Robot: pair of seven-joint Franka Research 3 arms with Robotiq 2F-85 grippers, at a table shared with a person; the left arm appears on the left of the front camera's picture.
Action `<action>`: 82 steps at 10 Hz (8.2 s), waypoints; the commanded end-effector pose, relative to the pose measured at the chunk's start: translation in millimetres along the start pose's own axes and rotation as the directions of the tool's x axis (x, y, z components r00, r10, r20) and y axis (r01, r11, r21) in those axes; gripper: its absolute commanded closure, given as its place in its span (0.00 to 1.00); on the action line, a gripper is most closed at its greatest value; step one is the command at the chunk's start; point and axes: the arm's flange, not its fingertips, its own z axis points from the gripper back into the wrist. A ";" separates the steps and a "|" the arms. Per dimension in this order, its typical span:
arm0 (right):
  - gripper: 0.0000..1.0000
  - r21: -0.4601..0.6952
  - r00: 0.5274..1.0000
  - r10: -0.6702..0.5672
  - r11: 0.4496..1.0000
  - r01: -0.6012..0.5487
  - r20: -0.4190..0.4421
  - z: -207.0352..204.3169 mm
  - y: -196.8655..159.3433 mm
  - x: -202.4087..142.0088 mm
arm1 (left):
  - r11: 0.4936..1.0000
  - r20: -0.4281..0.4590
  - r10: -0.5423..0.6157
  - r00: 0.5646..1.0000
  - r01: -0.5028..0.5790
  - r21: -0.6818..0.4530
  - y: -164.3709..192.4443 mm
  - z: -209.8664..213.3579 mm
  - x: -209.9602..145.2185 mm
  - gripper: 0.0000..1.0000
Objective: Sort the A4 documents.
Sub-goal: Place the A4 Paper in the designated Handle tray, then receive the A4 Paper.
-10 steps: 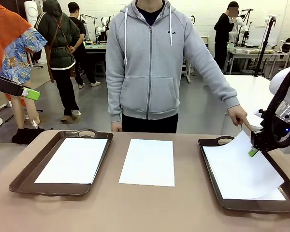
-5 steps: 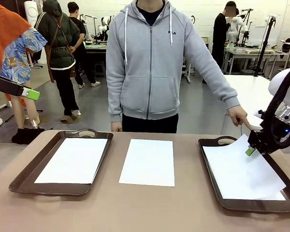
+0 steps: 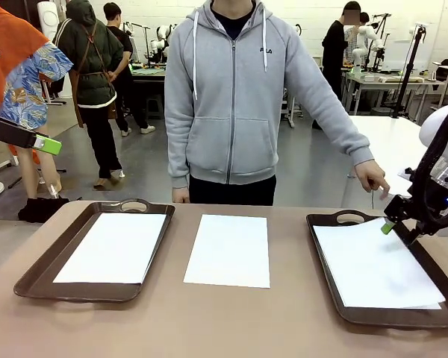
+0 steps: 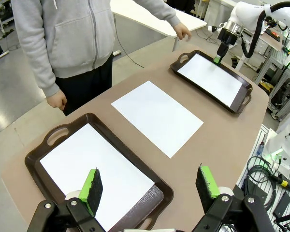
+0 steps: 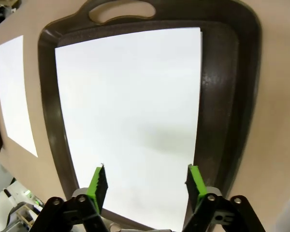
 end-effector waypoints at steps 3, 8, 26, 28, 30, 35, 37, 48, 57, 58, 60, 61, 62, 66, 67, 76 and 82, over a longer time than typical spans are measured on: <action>0.00 -0.042 0.999 -0.041 0.998 0.042 0.022 7.7 -2.5 -6.0 | 1.000 0.002 -0.004 1.000 0.004 -0.006 0.2 -0.2 -0.3 0.00; 0.00 -0.022 1.000 -0.020 1.000 0.021 0.009 9.1 -5.4 -2.1 | 1.000 0.002 -0.004 1.000 0.004 -0.006 0.2 -0.2 -0.3 0.00; 0.00 0.043 0.793 0.432 0.867 -0.496 0.429 134.9 89.7 -57.3 | 1.000 0.002 -0.004 1.000 0.004 -0.006 0.2 -0.2 -0.3 0.00; 0.00 0.091 0.648 0.582 0.705 -0.703 0.492 178.3 113.1 -72.9 | 1.000 0.002 -0.004 1.000 0.004 -0.006 0.2 -0.2 -0.3 0.00; 0.00 0.108 0.479 0.686 0.510 -0.854 0.548 208.3 128.8 -85.5 | 1.000 0.002 -0.004 1.000 0.004 -0.006 0.2 -0.2 -0.3 0.00; 0.00 0.065 0.309 0.799 0.323 -0.944 0.515 193.4 161.3 -110.5 | 1.000 0.002 -0.004 1.000 0.004 -0.006 0.2 -0.2 -0.3 0.00; 0.00 0.074 0.304 0.822 0.307 -0.949 0.481 197.0 163.7 -121.3 | 1.000 0.002 -0.004 1.000 0.004 -0.006 0.2 -0.2 -0.3 0.00; 0.00 0.004 0.438 0.748 0.504 -0.864 0.499 199.3 139.8 -125.6 | 1.000 0.002 -0.004 1.000 0.004 -0.006 0.2 -0.2 -0.3 0.00; 0.00 -0.011 0.506 0.690 0.597 -0.802 0.518 201.9 125.4 -126.5 | 1.000 0.002 -0.004 1.000 0.004 -0.006 0.2 -0.2 -0.3 0.00; 0.00 0.004 0.496 0.699 0.577 -0.817 0.516 207.7 121.3 -121.8 | 1.000 0.002 -0.004 1.000 0.004 -0.006 0.2 -0.2 -0.3 0.00; 0.00 0.004 0.496 0.699 0.577 -0.817 0.516 207.7 121.3 -121.8 | 1.000 0.002 -0.004 1.000 0.004 -0.006 0.2 -0.2 -0.3 0.00; 0.00 0.004 0.496 0.699 0.577 -0.817 0.516 207.7 121.3 -121.8 | 1.000 0.002 -0.004 1.000 0.004 -0.006 0.2 -0.2 -0.3 0.00; 0.00 0.004 0.496 0.699 0.577 -0.817 0.516 207.7 121.3 -121.8 | 1.000 0.002 -0.004 1.000 0.004 -0.006 0.2 -0.2 -0.3 0.00; 0.00 0.004 0.496 0.699 0.577 -0.817 0.516 207.7 121.3 -121.8 | 1.000 0.002 -0.004 1.000 0.004 -0.006 0.2 -0.2 -0.3 0.00; 0.00 0.004 0.496 0.699 0.577 -0.817 0.516 207.7 121.3 -121.8 | 1.000 0.002 -0.004 1.000 0.004 -0.006 0.2 -0.2 -0.3 0.00; 0.00 0.004 0.496 0.699 0.577 -0.817 0.516 207.7 121.3 -121.8 | 1.000 0.002 -0.004 1.000 0.004 -0.006 0.2 -0.2 -0.3 0.00; 0.00 0.004 0.496 0.699 0.577 -0.817 0.516 207.7 121.3 -121.8 | 1.000 0.002 -0.004 1.000 0.004 -0.006 0.2 -0.2 -0.3 0.00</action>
